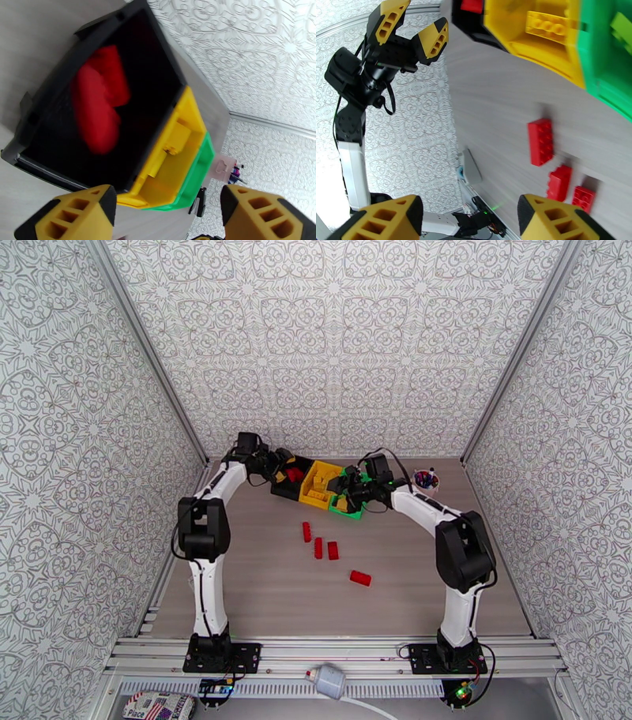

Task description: Sort the legos into containers by color

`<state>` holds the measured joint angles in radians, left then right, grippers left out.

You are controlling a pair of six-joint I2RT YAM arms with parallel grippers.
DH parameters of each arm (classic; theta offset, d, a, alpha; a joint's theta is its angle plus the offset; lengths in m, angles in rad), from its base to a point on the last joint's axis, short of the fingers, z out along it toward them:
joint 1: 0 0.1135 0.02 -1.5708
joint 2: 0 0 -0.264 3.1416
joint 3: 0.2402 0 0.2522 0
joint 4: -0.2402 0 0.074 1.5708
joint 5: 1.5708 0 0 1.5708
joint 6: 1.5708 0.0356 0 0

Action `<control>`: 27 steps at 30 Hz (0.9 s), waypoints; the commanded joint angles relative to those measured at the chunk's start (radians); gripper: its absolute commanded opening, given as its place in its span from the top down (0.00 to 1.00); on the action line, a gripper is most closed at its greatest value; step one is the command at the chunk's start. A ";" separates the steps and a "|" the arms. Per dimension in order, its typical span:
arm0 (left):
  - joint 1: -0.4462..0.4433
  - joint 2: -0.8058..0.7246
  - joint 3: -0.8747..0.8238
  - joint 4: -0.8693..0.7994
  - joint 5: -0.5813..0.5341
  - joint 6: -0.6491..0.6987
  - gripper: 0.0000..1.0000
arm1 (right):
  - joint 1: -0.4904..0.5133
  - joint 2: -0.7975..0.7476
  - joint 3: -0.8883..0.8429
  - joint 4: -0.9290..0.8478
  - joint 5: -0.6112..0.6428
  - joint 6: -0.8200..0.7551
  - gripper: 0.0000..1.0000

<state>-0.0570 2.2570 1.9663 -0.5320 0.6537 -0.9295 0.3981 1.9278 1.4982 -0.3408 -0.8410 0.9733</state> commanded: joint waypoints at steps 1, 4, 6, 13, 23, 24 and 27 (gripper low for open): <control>-0.002 -0.026 0.024 -0.074 -0.041 0.052 0.24 | -0.007 -0.079 -0.025 -0.135 0.048 -0.112 0.32; -0.024 -0.109 -0.020 -0.124 -0.089 0.109 0.24 | -0.007 -0.114 -0.038 -0.238 0.108 -0.180 0.32; -0.046 -0.158 -0.062 -0.164 -0.135 0.150 0.24 | -0.007 -0.139 -0.048 -0.297 0.153 -0.220 0.32; -0.168 -0.327 -0.246 -0.296 -0.324 0.258 0.24 | -0.007 -0.216 -0.102 -0.540 0.373 -0.326 0.34; -0.415 -0.489 -0.544 -0.339 -0.510 0.221 0.32 | -0.002 -0.393 -0.388 -0.494 0.424 -0.257 0.35; -0.440 -0.496 -0.564 -0.337 -0.520 0.207 0.32 | 0.004 -0.415 -0.414 -0.489 0.426 -0.249 0.34; -0.505 -0.505 -0.626 -0.303 -0.519 0.167 0.35 | 0.025 -0.473 -0.478 -0.477 0.435 -0.224 0.34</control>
<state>-0.5213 1.7920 1.3815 -0.8364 0.1814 -0.7189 0.4011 1.5146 1.0660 -0.8349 -0.4362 0.7128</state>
